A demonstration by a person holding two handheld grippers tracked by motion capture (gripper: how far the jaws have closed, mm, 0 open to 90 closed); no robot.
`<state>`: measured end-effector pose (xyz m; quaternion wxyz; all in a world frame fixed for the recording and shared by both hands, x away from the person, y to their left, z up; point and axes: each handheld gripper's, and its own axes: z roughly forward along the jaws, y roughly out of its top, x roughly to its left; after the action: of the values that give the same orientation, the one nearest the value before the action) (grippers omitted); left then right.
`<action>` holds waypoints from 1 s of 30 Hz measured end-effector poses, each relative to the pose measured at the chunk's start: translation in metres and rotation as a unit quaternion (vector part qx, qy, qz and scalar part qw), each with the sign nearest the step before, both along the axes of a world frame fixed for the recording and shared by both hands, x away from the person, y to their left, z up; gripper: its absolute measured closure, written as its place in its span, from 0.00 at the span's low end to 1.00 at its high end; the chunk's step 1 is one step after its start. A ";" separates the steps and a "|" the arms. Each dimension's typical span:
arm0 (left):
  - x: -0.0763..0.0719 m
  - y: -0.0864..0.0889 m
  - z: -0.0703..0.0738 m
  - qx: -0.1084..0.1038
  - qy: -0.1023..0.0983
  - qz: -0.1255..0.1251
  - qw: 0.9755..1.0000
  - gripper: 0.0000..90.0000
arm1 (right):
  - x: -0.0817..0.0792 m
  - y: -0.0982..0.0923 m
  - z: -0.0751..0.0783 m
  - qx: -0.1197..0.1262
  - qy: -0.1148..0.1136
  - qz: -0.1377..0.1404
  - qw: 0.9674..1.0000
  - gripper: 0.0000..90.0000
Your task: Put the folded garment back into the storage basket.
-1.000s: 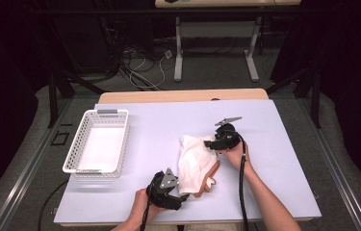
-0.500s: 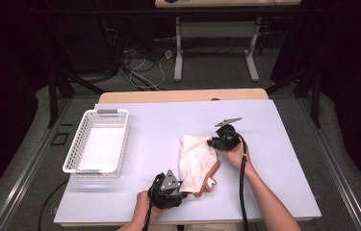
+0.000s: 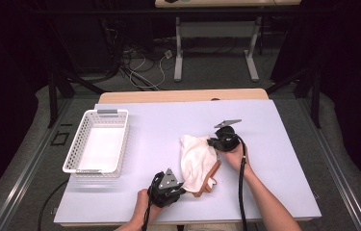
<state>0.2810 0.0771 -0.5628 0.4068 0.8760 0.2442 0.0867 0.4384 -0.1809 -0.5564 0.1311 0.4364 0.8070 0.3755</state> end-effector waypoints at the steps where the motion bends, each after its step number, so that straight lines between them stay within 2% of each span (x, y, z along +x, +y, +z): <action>1: 0.000 0.001 0.001 0.000 -0.002 0.000 1.000 0.91 | -0.001 0.000 0.001 0.001 -0.005 0.000 1.000 0.96; 8: -0.001 0.008 0.008 -0.007 -0.008 0.006 1.000 0.91 | -0.006 0.003 0.013 0.007 -0.039 0.000 0.999 0.96; 9: -0.001 0.010 0.009 0.000 -0.012 0.002 1.000 0.91 | -0.007 0.004 0.014 0.009 -0.045 0.000 0.999 0.96; 12: -0.002 0.014 0.012 -0.006 -0.009 0.008 1.000 0.91 | -0.010 0.008 0.019 0.012 -0.056 0.003 0.998 0.96; 16: -0.004 0.022 0.015 -0.005 -0.017 0.014 1.000 0.91 | -0.013 0.015 0.024 0.014 -0.065 0.004 0.998 0.96; 18: -0.005 0.026 0.015 -0.006 -0.013 0.019 1.000 0.91 | -0.014 0.019 0.025 0.013 -0.073 0.011 0.997 0.96; 30: -0.011 0.050 0.019 -0.007 -0.018 0.048 0.999 0.91 | -0.014 0.045 0.026 0.020 -0.082 0.025 0.996 0.96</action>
<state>0.2698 0.1276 -0.5441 0.4126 0.8587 0.2793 0.1200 0.4246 -0.1362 -0.5301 0.1782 0.3866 0.7966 0.4293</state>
